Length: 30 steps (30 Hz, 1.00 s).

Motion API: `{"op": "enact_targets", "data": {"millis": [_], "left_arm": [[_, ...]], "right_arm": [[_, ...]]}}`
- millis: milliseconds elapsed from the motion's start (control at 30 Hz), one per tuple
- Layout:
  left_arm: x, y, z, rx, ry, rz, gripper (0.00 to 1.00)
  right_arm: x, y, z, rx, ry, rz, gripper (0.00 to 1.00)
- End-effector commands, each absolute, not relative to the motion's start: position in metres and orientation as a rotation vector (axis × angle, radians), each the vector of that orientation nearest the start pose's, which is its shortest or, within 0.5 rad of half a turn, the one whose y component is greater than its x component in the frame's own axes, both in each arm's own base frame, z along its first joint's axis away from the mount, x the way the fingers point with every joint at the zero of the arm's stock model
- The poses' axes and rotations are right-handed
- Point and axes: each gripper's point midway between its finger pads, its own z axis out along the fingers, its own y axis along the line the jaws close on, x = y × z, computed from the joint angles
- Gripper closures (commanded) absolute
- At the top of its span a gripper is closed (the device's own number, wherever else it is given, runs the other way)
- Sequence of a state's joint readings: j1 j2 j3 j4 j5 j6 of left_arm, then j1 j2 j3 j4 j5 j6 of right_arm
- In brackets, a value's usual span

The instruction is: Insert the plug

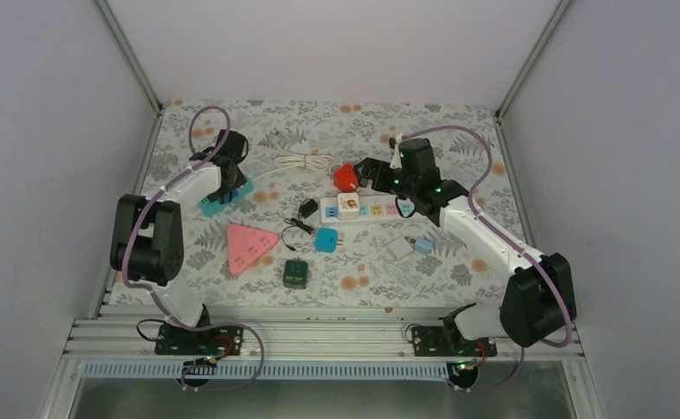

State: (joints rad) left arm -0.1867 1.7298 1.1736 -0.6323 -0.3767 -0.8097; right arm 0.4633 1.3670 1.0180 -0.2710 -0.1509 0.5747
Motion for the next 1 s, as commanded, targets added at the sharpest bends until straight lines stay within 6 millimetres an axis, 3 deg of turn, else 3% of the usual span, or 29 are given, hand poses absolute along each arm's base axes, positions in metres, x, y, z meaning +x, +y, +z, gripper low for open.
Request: {"op": "enact_targets", "data": {"millis": [0, 100, 300, 433, 633, 800, 867, 967], "left_arm": [[0.349, -0.014, -0.005, -0.857, 2.752, 0.227, 0.48], [0.344, -0.012, -0.016, -0.840, 2.798, 0.244, 0.49], [0.349, -0.008, -0.015, -0.790, 2.810, 0.295, 0.46], [0.368, 0.002, 0.015, -0.726, 2.724, 0.353, 0.40], [0.402, -0.006, 0.060, -0.650, 2.630, 0.257, 0.31], [0.405, -0.013, 0.071, -0.641, 2.603, 0.170, 0.09], [0.402, -0.016, 0.076, -0.640, 2.581, 0.134, 0.05], [0.404, -0.019, 0.099, -0.629, 2.502, 0.061, 0.00]], "right_arm": [[0.361, 0.200, 0.199, 0.093, 2.284, 0.683, 0.02], [0.361, 0.196, 0.199, 0.107, 2.277, 0.665, 0.02], [0.362, 0.189, 0.196, 0.122, 2.277, 0.620, 0.02], [0.362, 0.186, 0.194, 0.126, 2.283, 0.593, 0.02], [0.363, 0.183, 0.196, 0.136, 2.273, 0.578, 0.02], [0.363, 0.182, 0.198, 0.149, 2.271, 0.578, 0.01], [0.363, 0.182, 0.196, 0.146, 2.271, 0.584, 0.01], [0.363, 0.185, 0.196, 0.138, 2.271, 0.596, 0.01]]}}
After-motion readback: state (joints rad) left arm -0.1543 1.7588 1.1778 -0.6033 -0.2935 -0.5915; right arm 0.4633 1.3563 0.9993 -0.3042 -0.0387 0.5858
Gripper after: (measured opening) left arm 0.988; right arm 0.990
